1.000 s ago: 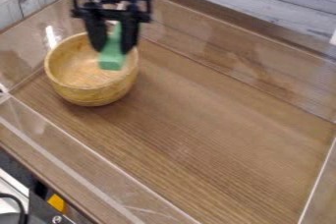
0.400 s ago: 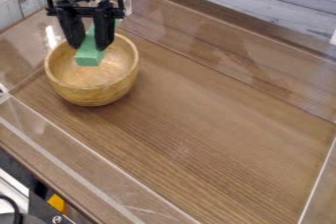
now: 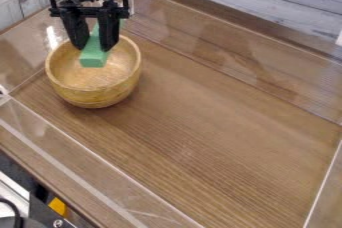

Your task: Put the green block in the brown bowl

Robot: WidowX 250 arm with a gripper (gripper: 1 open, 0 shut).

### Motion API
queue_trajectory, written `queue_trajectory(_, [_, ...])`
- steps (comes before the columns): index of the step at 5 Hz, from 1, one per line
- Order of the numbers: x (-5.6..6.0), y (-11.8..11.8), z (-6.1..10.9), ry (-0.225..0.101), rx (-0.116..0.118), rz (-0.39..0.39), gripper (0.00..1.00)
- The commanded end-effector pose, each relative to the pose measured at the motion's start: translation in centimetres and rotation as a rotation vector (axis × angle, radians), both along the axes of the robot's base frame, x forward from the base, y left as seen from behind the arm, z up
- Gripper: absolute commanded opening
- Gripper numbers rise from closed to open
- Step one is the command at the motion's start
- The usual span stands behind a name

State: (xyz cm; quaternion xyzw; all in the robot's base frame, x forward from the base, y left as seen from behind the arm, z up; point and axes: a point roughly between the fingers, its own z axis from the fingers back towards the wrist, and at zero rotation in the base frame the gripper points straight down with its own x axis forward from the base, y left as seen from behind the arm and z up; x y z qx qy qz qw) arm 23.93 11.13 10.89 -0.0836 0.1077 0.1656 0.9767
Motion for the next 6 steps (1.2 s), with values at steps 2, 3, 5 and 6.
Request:
queue_trajectory(2, [1.2,-0.5,1.2,-0.057,0.022,-0.015,0.0])
queue_trajectory(3, [1.5,-0.8,1.0,-0.059,0.02,-0.021,0.0])
queue_trajectory(5, [2.1,-1.3,0.7,-0.061,0.018,-0.033,0.0])
queue_trajectory(6, [1.9,0.1,-0.3,-0.06,0.036,-0.025,0.0])
